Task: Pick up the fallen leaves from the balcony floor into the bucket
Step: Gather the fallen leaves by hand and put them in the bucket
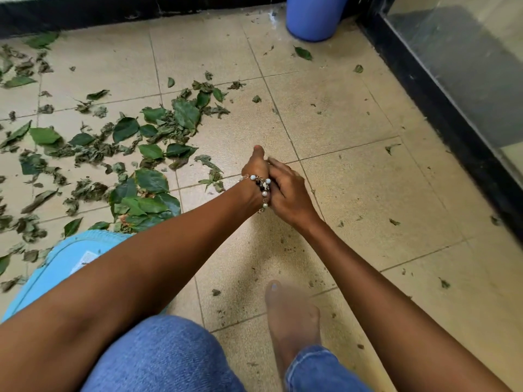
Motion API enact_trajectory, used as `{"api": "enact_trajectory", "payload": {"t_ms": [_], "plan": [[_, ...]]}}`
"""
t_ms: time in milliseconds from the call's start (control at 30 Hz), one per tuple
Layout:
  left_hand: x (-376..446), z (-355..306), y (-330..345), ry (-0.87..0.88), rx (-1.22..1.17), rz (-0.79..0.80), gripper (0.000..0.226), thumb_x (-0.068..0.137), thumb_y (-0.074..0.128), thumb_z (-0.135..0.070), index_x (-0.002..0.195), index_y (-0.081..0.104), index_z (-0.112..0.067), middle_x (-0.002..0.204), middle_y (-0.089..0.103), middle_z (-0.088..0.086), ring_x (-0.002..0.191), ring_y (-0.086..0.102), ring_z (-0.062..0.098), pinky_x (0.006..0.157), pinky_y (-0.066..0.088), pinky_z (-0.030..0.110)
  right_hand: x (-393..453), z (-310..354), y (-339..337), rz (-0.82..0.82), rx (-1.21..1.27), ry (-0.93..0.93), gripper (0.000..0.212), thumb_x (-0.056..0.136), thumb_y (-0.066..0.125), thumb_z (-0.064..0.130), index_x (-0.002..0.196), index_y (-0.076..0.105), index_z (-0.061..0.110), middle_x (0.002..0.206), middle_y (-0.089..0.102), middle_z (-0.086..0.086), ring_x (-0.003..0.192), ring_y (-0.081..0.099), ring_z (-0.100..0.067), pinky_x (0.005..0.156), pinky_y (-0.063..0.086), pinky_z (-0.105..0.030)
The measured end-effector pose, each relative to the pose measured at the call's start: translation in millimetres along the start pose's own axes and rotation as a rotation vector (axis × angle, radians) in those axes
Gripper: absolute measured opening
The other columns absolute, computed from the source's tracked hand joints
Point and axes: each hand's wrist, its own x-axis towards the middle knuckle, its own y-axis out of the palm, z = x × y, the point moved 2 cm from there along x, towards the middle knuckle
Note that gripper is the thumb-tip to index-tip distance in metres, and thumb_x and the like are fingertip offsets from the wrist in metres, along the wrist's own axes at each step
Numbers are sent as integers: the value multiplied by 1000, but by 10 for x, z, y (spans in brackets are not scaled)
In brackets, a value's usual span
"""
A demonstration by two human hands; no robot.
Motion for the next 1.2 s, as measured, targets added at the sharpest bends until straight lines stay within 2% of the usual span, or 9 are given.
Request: {"api": "enact_trajectory", "payload": {"t_ms": [67,133,333,533,733,867,967,1067,1200], "plan": [[28,-16,-48,29,11,-84,37,96,48,-37,88,58,-3,64,63,7,59,59,21,58,46,27,-4,-49,-50,151,-13,48,34,99,41,8,126,61,9,153,36,-11,147,21,-15,118,8,-43],[11,-16,-66,51,-1,-108,24,92,52,-24,74,52,-9,46,53,2,45,52,19,52,44,25,-15,-98,-111,232,217,128,36,98,44,1,128,60,10,153,35,-8,147,14,-12,119,10,-42],[-29,-67,-12,93,11,-38,22,84,47,-9,63,48,-8,57,46,6,30,31,12,36,27,13,151,-111,-287,32,577,248,30,78,69,-9,98,73,13,99,73,-10,100,69,-24,96,51,-51],[67,-159,-132,93,-61,-62,21,92,48,-9,70,47,-9,51,37,3,29,26,10,34,22,11,342,-14,-411,-35,649,170,24,74,75,-8,94,66,2,91,73,-18,90,72,-28,85,58,-41],[178,-209,-342,104,-72,-109,30,89,51,-9,63,36,-9,42,35,0,30,26,12,35,21,11,188,-516,-321,-193,335,554,16,89,61,-4,95,68,8,98,71,-9,75,69,-9,75,59,-28],[257,-262,-535,119,-76,-125,32,88,53,-9,63,34,-12,47,32,0,35,25,11,37,20,11,10,-732,-62,-106,-122,446,31,96,54,4,127,58,4,128,59,-16,107,58,-21,94,45,-25],[253,-290,-634,113,-67,-178,33,89,54,-10,63,34,-13,51,30,0,37,23,11,38,19,11,-114,-810,223,61,-245,392,64,99,52,24,152,20,7,160,11,-18,147,6,-32,118,8,-38],[310,-385,-743,125,-100,-209,28,90,49,-10,71,30,-17,61,23,-1,36,19,10,39,18,11,-145,-819,473,121,-318,372,80,100,46,38,153,-4,6,159,-16,-18,147,-19,-30,117,-13,-38],[317,-471,-874,161,-102,-308,17,90,51,-9,81,37,-12,62,31,3,32,24,11,38,22,11,125,-695,685,193,-359,236,73,102,42,24,152,-6,3,158,-18,-20,146,-20,-31,116,-15,-38]]}}
